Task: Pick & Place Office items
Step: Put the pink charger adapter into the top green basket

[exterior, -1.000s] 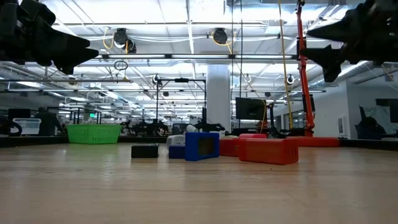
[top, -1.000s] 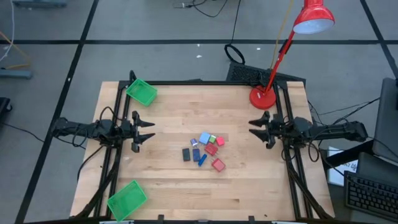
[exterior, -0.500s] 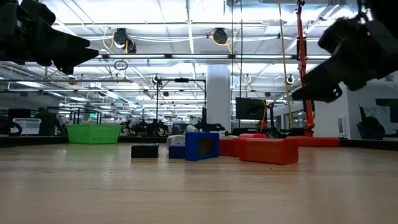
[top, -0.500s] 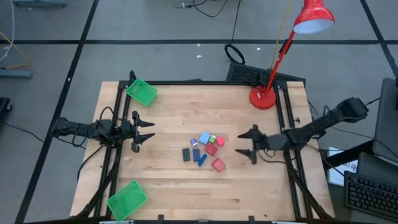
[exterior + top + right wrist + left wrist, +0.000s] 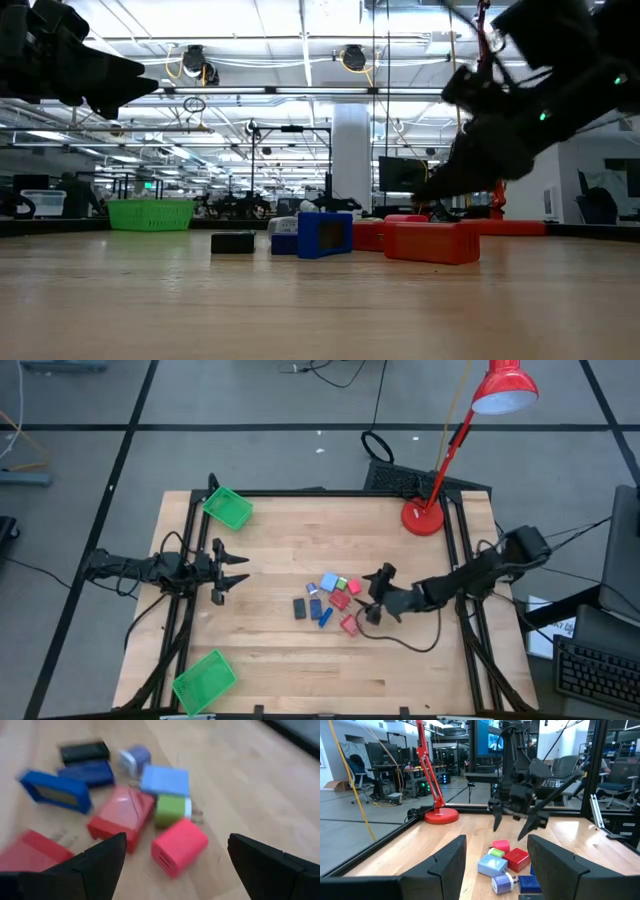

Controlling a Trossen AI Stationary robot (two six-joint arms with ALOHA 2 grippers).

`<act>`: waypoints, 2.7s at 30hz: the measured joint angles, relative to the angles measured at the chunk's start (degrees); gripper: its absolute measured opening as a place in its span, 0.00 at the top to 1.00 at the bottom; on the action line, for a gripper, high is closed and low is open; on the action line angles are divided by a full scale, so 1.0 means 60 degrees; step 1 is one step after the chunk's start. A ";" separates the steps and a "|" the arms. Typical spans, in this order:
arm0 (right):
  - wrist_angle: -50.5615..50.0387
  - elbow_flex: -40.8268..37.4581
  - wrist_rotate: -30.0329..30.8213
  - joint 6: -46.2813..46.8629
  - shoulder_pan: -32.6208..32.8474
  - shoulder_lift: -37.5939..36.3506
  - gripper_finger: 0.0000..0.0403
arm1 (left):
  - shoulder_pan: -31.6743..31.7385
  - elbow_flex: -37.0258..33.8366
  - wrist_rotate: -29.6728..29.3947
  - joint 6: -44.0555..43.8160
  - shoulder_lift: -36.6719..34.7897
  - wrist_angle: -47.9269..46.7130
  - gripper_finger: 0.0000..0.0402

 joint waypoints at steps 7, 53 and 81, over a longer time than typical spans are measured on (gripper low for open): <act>0.0037 0.0174 -0.0084 0.1163 -0.0574 0.0899 0.17 | 0.0000 0.0000 0.0000 0.0000 0.0000 0.0004 0.47; -0.0330 0.0171 -0.0761 0.2066 -0.1036 0.0964 0.44 | 0.0001 0.0000 0.0000 0.0000 0.0000 0.0015 0.47; -0.0063 0.0168 -0.1511 0.0784 -0.1091 0.0908 0.63 | 0.0001 0.0000 0.0000 0.0000 0.0002 0.0016 0.47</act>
